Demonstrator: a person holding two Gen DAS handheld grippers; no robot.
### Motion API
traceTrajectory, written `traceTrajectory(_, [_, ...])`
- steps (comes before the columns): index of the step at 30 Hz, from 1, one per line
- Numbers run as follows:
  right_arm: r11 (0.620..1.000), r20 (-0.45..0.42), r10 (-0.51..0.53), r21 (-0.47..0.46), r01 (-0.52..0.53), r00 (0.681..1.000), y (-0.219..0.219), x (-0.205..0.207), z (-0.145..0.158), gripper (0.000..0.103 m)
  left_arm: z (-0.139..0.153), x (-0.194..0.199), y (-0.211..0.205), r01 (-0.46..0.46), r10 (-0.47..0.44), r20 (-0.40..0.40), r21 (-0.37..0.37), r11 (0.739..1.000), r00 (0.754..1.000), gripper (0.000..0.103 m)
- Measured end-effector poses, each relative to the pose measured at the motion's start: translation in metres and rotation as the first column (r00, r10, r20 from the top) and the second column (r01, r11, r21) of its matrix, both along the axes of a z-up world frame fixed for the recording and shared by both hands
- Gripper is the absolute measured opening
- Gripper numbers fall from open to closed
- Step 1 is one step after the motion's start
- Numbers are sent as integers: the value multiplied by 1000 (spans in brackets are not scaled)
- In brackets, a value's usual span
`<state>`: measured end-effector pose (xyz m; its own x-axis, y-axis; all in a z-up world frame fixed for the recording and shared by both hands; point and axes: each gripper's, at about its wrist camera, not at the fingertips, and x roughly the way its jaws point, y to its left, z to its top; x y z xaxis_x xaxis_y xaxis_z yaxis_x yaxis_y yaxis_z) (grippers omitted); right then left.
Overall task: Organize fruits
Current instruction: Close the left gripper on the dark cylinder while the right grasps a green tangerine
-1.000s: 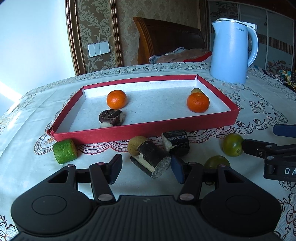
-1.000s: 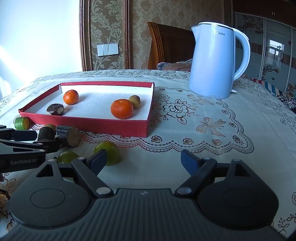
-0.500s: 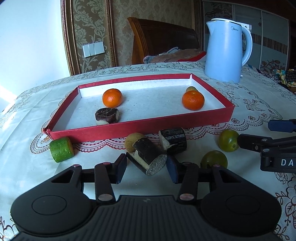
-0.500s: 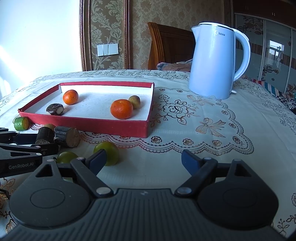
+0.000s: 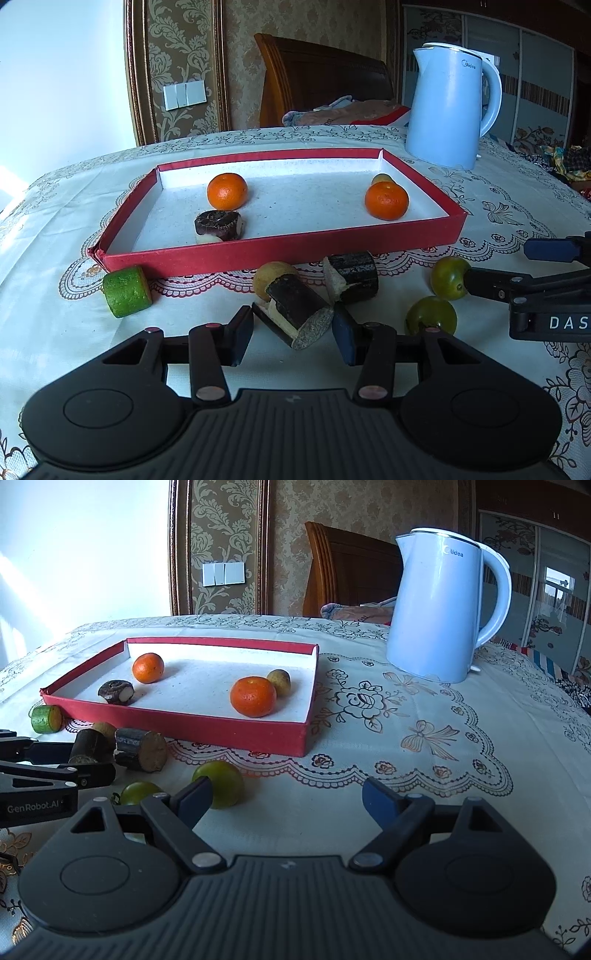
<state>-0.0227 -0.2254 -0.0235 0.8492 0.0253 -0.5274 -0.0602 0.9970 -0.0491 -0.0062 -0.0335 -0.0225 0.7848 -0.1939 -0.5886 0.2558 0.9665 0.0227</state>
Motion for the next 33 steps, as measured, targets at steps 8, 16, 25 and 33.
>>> traceTrajectory(8, [996, -30, 69, -61, -70, 997, 21, 8, -4, 86, 0, -5, 10, 7, -7, -6, -24, 1000, 1000, 46])
traceTrajectory(16, [997, -70, 79, -1, -80, 994, 20, 22, -5, 61, -2, -3, 6, 15, -15, -7, -2, 1000, 1000, 46])
traceTrajectory(25, [994, -65, 109, -8, -109, 992, 24, 20, -8, 34, 1, -11, 2, 48, -48, 40, 7, 999, 998, 46])
traceTrajectory(33, [994, -63, 105, -14, -106, 992, 25, 20, -8, 31, 0, -7, 5, 40, -40, 20, -11, 999, 999, 46])
